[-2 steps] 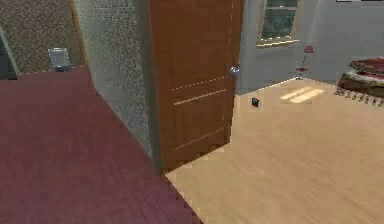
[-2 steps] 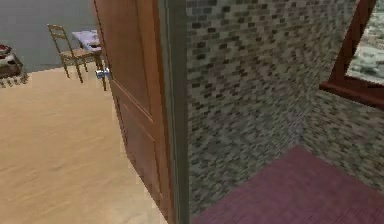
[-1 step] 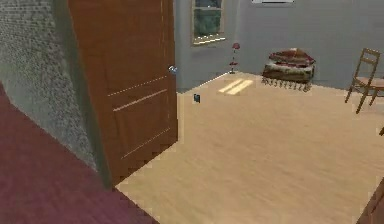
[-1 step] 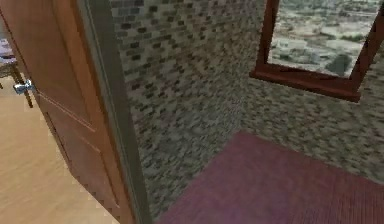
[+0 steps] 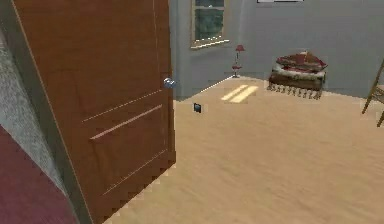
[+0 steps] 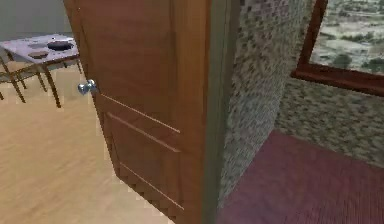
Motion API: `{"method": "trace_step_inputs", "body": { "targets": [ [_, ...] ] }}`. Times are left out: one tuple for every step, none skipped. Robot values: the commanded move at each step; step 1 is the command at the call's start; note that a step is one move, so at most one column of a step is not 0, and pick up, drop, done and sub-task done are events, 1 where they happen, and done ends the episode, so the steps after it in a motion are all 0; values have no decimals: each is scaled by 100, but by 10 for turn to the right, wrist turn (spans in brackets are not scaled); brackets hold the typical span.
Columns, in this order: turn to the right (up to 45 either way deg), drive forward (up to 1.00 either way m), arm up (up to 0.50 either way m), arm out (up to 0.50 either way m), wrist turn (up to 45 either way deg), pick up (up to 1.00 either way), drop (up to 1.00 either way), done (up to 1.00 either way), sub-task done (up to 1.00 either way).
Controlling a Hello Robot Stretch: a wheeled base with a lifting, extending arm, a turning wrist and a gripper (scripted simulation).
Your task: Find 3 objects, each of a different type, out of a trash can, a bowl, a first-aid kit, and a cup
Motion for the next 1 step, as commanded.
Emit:
{"method": "trace_step_inputs", "body": {
  "targets": [
    [360,0,0,0,0,0,0,0,0]
  ]
}}
